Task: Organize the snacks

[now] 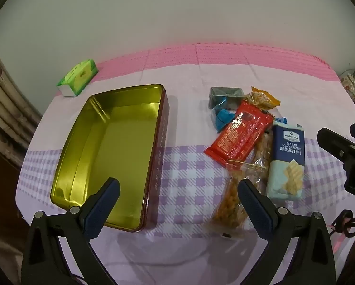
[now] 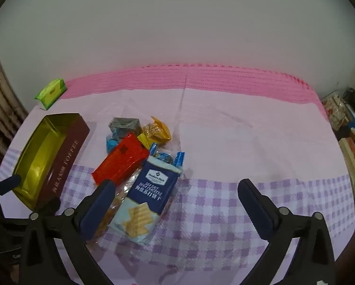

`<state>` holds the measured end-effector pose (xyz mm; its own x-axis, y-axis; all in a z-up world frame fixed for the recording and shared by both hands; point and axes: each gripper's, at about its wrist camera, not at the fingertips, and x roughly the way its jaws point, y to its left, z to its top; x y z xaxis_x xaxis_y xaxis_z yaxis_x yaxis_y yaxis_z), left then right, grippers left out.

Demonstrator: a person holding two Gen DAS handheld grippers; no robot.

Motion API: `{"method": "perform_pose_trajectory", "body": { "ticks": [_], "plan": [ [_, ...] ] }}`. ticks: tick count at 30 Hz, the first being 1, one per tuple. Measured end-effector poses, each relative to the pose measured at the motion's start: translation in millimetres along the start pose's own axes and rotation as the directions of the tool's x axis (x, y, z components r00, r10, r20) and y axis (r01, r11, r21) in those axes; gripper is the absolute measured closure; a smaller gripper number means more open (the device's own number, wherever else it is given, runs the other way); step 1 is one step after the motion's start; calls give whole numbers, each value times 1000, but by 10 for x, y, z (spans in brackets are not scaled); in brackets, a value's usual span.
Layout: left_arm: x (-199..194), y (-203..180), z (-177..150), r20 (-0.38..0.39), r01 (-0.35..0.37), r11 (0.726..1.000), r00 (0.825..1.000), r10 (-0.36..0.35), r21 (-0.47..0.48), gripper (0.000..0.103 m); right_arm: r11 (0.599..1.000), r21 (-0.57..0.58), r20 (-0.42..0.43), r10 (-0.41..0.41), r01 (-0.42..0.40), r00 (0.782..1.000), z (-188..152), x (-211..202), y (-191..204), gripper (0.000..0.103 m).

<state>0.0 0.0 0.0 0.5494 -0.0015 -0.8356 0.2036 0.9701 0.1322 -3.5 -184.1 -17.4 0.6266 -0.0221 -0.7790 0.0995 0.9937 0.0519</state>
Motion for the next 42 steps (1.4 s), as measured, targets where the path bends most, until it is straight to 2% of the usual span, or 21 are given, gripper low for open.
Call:
{"method": "perform_pose_trajectory", "body": {
  "ticks": [3, 6, 9, 15, 24, 36, 42],
  "plan": [
    [2, -2, 3, -9, -1, 1000, 1000, 1, 0, 4, 1000, -4, 32, -2, 3, 999, -46, -44, 28, 0],
    [9, -13, 9, -9, 17, 1000, 1000, -17, 8, 4, 1000, 18, -11, -3, 4, 1000, -28, -45, 25, 0],
    [-72, 6, -29, -5, 18, 1000, 1000, -18, 22, 5, 1000, 13, 0, -28, 28, 1000, -24, -40, 27, 0],
    [-31, 20, -32, -9, 9, 999, 1000, -8, 32, 5, 1000, 27, -3, -2, 2, 1000, -35, -29, -56, 0],
    [59, -13, -75, -6, 5, 1000, 1000, -5, 29, 5, 999, -41, -27, -25, 24, 999, -95, 42, 29, 0],
    [44, -47, -126, -5, 36, 999, 999, -36, 29, 5, 1000, -18, -63, 16, -17, 998, -131, 88, 21, 0],
    [55, -74, -135, -19, 10, 999, 1000, -9, 45, 5, 1000, -23, -83, 19, -21, 996, -155, 109, 57, 0]
  ]
}}
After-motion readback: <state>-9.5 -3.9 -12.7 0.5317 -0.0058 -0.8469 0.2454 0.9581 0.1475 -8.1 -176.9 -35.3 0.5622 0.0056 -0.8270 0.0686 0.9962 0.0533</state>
